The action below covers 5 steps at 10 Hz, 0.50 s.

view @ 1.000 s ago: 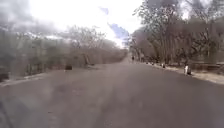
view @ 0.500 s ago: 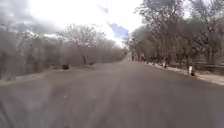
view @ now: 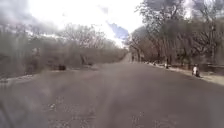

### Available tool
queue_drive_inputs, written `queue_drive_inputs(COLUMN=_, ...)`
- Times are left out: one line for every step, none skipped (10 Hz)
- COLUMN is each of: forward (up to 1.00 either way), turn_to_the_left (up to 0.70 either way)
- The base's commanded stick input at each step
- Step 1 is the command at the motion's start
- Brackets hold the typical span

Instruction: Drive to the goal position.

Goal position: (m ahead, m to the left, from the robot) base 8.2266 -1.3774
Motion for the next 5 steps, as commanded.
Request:
queue_drive_inputs(forward=0.70, turn_to_the_left=0.00)
queue_drive_inputs(forward=0.70, turn_to_the_left=0.00)
queue_drive_inputs(forward=0.70, turn_to_the_left=0.00)
queue_drive_inputs(forward=0.70, turn_to_the_left=0.00)
queue_drive_inputs(forward=0.69, turn_to_the_left=0.00)
